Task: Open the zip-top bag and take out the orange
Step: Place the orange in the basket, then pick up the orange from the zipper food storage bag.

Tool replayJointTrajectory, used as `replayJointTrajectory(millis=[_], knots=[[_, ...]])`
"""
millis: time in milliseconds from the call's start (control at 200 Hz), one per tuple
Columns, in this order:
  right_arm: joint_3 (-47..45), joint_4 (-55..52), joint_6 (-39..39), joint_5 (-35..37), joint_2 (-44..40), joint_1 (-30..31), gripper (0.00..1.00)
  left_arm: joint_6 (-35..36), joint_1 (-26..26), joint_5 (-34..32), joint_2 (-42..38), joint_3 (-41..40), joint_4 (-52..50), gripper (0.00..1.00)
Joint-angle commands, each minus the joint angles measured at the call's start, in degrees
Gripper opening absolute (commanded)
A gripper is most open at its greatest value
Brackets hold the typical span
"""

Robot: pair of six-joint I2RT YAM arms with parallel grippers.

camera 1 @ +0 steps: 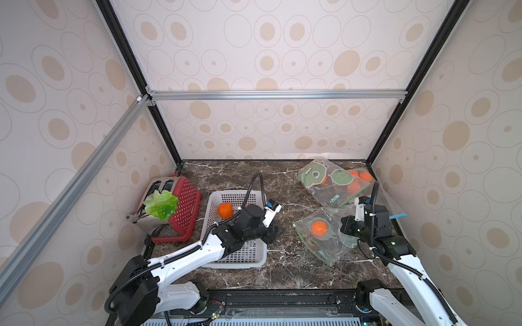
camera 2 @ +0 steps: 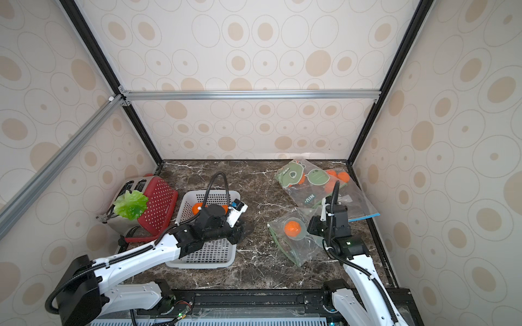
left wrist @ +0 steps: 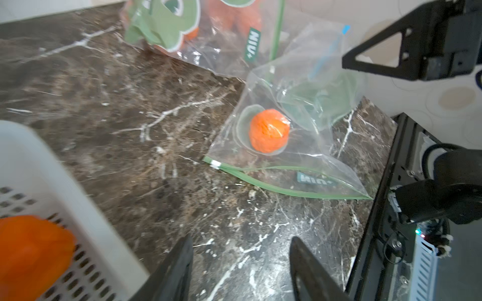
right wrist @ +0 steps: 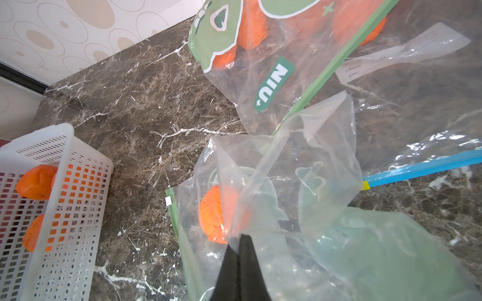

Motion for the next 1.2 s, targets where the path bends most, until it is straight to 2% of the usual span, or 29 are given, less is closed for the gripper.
replayJointTrajectory(millis=[0,190,356,671,841,1192], knots=[[-0.61,0.2,0.46,-0.11,-0.15,-0.34,0.0,0.2,-3.95,2.65,6.03,3.0,4.01,0.52],[-0.59,-0.11,0.46,-0.1,-0.3,-0.38,0.0,-1.51,-8.14,4.95,14.83,4.53,8.86,0.46],[-0.64,-0.11,0.46,-0.28,-0.24,-0.39,0.0,-2.42,-8.89,7.44,20.2,5.34,10.86,0.41],[-0.69,0.0,0.46,-0.17,-0.3,-0.39,0.0,-3.38,-10.4,8.43,26.08,7.42,14.84,0.39],[-0.6,-0.33,0.49,-0.23,-0.48,-0.39,0.0,-4.53,-10.71,5.46,27.09,8.15,19.73,0.37],[-0.38,-0.42,0.42,-0.45,-0.57,-0.37,0.0,-3.52,-10.69,6.6,33.61,13.18,20.7,0.3]])
